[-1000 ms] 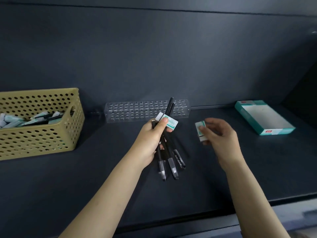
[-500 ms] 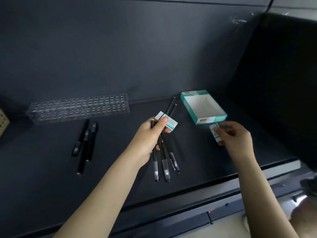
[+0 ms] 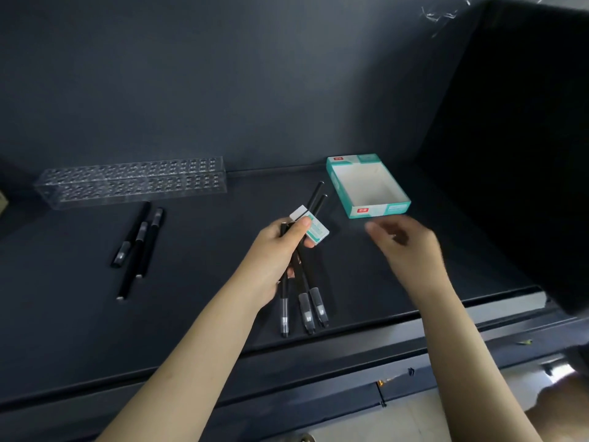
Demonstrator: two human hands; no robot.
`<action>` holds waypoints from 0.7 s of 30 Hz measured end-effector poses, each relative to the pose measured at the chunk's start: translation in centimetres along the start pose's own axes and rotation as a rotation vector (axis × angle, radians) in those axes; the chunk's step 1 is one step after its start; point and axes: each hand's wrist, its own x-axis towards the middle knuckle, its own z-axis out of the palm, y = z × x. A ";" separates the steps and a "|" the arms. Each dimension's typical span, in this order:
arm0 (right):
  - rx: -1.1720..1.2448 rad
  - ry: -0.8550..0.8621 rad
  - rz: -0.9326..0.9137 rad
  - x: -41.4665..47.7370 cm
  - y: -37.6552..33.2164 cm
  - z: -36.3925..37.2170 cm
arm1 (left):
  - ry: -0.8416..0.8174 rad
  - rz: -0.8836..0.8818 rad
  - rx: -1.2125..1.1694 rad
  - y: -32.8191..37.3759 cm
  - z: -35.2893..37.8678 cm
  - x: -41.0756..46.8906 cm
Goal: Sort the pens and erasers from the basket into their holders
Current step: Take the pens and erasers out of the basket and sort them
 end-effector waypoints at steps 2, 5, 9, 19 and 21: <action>0.219 -0.140 0.031 -1.0 -1.8 1.2 | -0.007 0.014 -0.002 -0.2 0.3 0.0; 0.351 -0.258 0.050 -1.8 -3.0 2.8 | -0.035 0.039 0.014 -0.4 0.6 -0.1; 0.360 -0.189 0.078 -1.8 -2.6 3.6 | -0.053 0.050 0.005 -0.7 0.4 0.1; -0.222 0.173 0.040 -1.8 1.9 0.8 | -0.009 0.011 -0.087 -1.1 -0.9 0.8; -0.319 0.235 -0.056 -1.7 2.6 1.1 | -0.039 0.008 -0.093 -1.1 -1.0 0.9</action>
